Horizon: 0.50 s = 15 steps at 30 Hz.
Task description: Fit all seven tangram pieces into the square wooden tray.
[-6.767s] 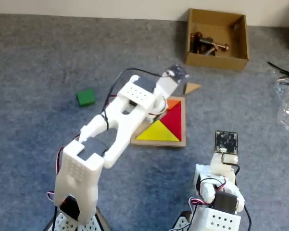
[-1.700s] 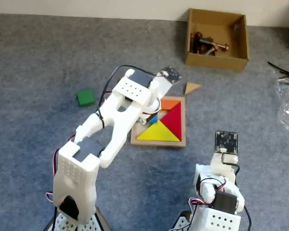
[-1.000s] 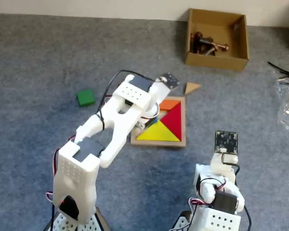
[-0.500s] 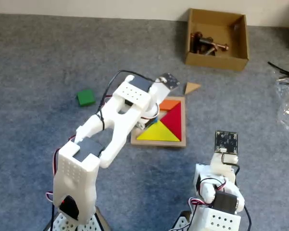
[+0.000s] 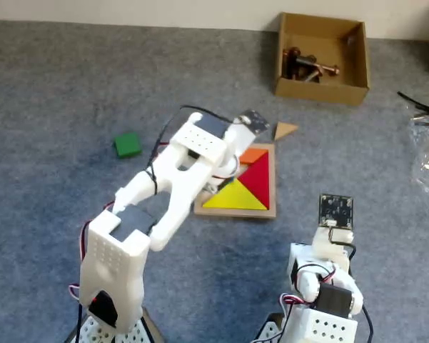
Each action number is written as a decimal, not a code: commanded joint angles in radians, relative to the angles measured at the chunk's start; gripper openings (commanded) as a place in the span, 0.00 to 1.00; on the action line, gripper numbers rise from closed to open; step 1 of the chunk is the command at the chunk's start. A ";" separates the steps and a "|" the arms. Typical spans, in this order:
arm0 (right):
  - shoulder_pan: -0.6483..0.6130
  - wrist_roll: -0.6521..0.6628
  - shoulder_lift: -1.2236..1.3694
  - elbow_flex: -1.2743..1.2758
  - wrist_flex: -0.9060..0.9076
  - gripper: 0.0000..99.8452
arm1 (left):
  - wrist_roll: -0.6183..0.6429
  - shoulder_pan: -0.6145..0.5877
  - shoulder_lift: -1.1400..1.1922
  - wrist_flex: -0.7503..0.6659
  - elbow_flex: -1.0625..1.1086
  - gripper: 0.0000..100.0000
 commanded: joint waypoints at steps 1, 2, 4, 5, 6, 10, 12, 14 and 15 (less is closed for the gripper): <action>0.013 -0.008 -0.010 0.110 -0.030 0.01 | -0.005 0.048 -0.065 -0.023 -0.012 0.00; 0.013 -0.008 -0.010 0.110 -0.030 0.01 | -0.005 0.048 -0.065 -0.032 -0.007 0.00; 0.013 -0.008 -0.010 0.110 -0.030 0.01 | -0.005 0.045 -0.065 -0.037 -0.005 0.00; 0.013 -0.008 -0.010 0.110 -0.030 0.01 | -0.005 0.044 -0.065 -0.037 -0.005 0.00; 0.013 -0.008 -0.010 0.110 -0.030 0.01 | -0.005 0.042 -0.065 -0.037 -0.005 0.00; 0.013 -0.008 -0.010 0.110 -0.030 0.01 | -0.005 0.042 -0.065 -0.037 -0.007 0.00; 0.013 -0.008 -0.010 0.110 -0.030 0.01 | -0.005 0.044 -0.065 -0.037 -0.010 0.00; 0.013 -0.008 -0.010 0.110 -0.030 0.01 | -0.005 0.045 -0.067 -0.037 -0.013 0.00; 0.013 -0.008 -0.010 0.110 -0.030 0.01 | -0.005 0.047 -0.068 -0.038 -0.013 0.00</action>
